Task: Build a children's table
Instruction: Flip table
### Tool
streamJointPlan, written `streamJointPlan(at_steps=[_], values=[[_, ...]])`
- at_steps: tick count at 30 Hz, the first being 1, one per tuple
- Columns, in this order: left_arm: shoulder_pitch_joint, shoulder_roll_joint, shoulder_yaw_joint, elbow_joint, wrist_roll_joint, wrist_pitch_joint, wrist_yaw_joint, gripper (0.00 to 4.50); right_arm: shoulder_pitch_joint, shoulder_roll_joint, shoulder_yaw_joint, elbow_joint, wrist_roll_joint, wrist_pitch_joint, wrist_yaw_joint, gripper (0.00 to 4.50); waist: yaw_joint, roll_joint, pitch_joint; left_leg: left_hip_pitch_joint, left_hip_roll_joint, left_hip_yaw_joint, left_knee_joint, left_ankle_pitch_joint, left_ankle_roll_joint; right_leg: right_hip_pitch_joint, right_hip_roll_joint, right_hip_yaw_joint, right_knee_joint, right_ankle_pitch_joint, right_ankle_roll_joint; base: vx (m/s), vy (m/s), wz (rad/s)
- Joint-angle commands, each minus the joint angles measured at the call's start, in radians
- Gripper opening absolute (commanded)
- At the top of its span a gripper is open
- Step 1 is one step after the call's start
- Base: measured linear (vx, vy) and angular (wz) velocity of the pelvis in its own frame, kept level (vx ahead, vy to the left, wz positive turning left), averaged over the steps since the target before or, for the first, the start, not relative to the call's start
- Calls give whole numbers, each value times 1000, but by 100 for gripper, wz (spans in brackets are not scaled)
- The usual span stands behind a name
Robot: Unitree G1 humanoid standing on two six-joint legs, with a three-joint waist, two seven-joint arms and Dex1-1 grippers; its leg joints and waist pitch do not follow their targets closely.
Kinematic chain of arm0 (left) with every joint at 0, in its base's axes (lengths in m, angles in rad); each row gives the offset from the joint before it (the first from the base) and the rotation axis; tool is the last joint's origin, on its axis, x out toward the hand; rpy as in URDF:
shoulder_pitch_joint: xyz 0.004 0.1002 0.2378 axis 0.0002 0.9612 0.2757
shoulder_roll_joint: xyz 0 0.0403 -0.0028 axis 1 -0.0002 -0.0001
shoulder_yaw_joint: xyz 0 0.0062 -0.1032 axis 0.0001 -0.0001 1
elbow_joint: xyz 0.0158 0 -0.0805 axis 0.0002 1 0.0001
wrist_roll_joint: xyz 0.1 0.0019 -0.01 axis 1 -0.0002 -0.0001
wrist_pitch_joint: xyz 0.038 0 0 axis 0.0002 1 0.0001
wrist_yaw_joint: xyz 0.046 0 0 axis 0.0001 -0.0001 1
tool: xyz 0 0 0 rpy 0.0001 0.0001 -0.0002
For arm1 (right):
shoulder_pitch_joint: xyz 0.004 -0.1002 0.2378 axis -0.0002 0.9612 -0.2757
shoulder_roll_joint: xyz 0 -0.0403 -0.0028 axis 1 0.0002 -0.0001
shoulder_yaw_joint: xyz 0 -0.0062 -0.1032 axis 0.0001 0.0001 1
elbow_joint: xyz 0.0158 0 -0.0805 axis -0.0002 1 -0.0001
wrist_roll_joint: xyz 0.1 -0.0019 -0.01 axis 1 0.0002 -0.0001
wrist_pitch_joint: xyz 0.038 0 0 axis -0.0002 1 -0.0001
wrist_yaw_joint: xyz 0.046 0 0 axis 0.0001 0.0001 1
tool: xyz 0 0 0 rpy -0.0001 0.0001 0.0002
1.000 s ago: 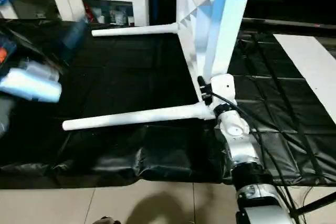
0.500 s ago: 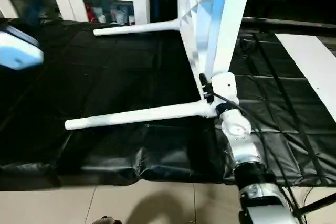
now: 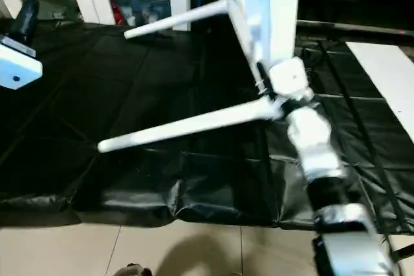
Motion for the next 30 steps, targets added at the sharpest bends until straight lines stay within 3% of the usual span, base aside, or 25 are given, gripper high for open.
streamJointPlan(at_steps=[1, 2, 4, 7, 12, 16, 18, 19, 20, 21, 24, 26, 28, 30], values=[[19, -11, 29, 27, -24, 44, 7, 249, -90, -96, 12, -138, -144, -133, 17, 194, 0, -24, -82, 26, -4, 14, -46, -115, 63, 60, -22, 11, -55, -25, -175, 0, 0, 0], [20, -21, 40, 27, -34, 55, 11, 245, -101, -107, 12, -143, -144, -134, 22, 194, -1, -23, -81, 26, -3, 14, -46, -127, 62, 59, -22, 11, -56, -46, -173, 0, 0, 0], [23, -46, 68, 23, -52, 86, 29, 214, -133, -136, 13, -155, -137, -141, 50, 195, -3, -31, -77, 29, -3, 16, -46, -165, 54, 54, -21, 11, -62, -104, -165, 0, 0, 0], [24, -58, 76, 12, -48, 101, 44, 195, -152, -157, 26, -161, -131, -160, 98, 195, -5, -31, -75, 28, -1, 14, -46, -186, 52, 51, -25, 10, -66, -158, -141, 0, 0, 0], [24, -77, 95, -14, -68, 140, 47, 162, -217, -206, 55, -163, -74, -152, 255, 195, -8, -39, -72, 30, 2, 12, -48, -232, 41, 48, -25, 7, -68, -201, -137, 0, 0, 0], [23, -101, 82, -41, -92, 166, 25, 150, -296, -247, 77, -131, -47, -98, 390, 195, -11, -45, -69, 27, 3, 10, -46, -242, 42, 46, -26, 6, -67, -195, -148, 0, 0, 0], [23, -111, 72, -49, -99, 173, 18, 145, -309, -254, 84, -122, -50, -96, 412, 195, -11, -43, -70, 28, 3, 10, -46, -238, 44, 45, -26, 7, -66, -181, -157, 0, 0, 0], [26, -135, 42, -63, -105, 182, 9, 145, -345, -271, 102, -96, -63, -88, 462, 195, -13, -45, -71, 28, 5, 9, -45, -232, 44, 46, -26, 6, -64, -159, -168, 0, 0, 0], [26, -155, 16, -72, -111, 195, -2, 145, -378, -283, 115, -71, -79, -99, 487, 195, -12, -45, -71, 29, 5, 9, -45, -230, 47, 45, -25, 6, -63, -148, -173, 0, 0, 0], [26, -164, 9, -73, -113, 201, -4, 144, -397, -286, 120, -58, -83, -101, 500, 195, -13, -53, -72, 25, 5, 10, -42, -216, 51, 49, -24, 6, -59, -119, -182, 0, 0, 0], [24, -178, -2, -76, -121, 216, -8, 143, -427, -292, 126, -36, -90, -108, 520, 195, -11, -52, -72, 23, 4, 11, -38, -189, 71, 49, -26, 6, -55, -89, -202, 0, 0, 0], [32, -203, -17, -79, -123, 251, -11, 143, -504, -302, 139, 8, -129, -142, 531, 195, -13, -56, -71, 21, 4, 12, -37, -195, 74, 49, -25, 5, -55, -98, -208, 0, 0, 0], [36, -211, -19, -80, -120, 262, -11, 143, -528, -305, 143, 21, -142, -152, 532, 195, -12, -55, -71, 21, 5, 12, -35, -200, 78, 47, -25, 5, -57, -110, -209, 0, 0, 0], [67, -243, -24, -76, -119, 275, -5, 141, -593, -311, 151, 66, -170, -180, 520, 195, -15, -65, -70, 18, 6, 13, -35, -203, 81, 46, -25, 4, -57, -118, -209, 0, 0, 0]])
